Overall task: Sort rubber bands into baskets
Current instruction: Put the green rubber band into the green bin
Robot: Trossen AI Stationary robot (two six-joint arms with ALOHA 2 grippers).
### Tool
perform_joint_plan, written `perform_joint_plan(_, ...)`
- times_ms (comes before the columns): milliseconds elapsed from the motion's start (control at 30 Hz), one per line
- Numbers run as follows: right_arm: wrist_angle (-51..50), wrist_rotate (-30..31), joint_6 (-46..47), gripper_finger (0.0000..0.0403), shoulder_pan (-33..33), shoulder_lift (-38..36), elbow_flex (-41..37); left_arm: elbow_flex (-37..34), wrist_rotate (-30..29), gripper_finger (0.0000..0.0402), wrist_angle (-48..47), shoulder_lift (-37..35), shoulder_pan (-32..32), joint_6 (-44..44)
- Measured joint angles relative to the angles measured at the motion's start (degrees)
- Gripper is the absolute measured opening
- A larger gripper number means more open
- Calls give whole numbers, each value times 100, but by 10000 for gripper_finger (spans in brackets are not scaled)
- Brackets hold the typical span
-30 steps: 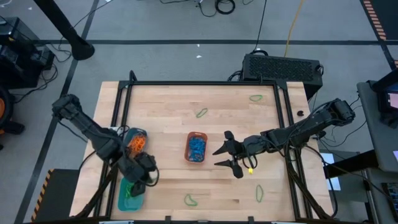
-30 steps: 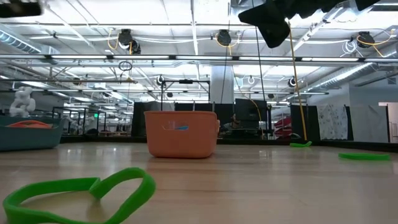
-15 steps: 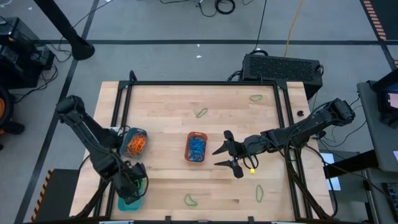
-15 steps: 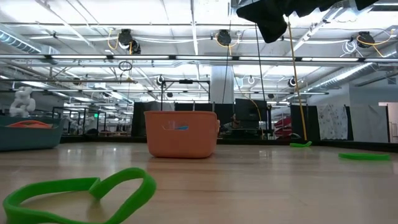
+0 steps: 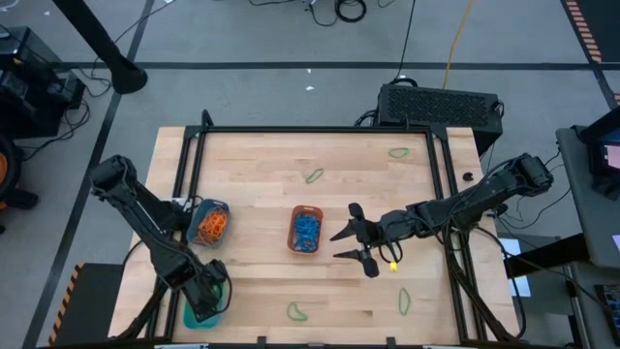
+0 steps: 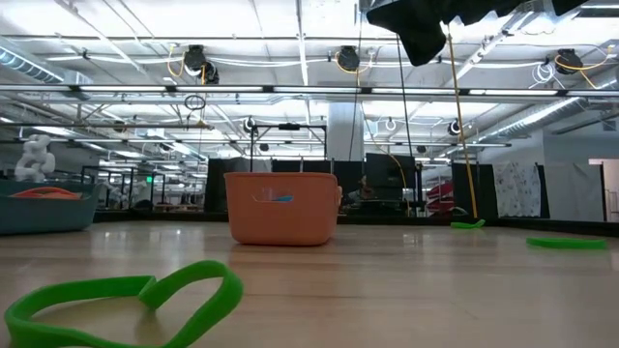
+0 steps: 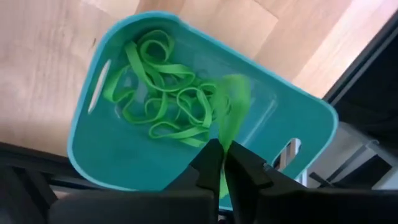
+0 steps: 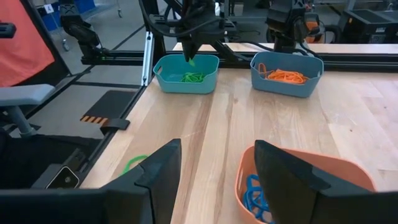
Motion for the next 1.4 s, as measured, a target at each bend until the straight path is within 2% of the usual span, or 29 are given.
perform_joint_plan(167,-1,0,116,194,-2,0,0,0,61,44,-217,12,0,-4)
perform_joint_plan(433,-4,0,141,194,-2,0,0,0,65,47,-595,12,0,-28)
perform_joint_plan(1100,-8,0,141,194,-2,0,0,11,-27,48,-512,12,80,162)
perform_joint_plan(1200,-7,0,141,194,-2,0,0,11,-58,48,-172,12,183,303)
perform_joint_plan(1300,-7,0,141,194,-1,0,0,11,-209,48,606,11,333,812)
perform_joint_plan(1400,-5,0,141,194,-2,0,0,11,-898,48,1616,10,525,1714)
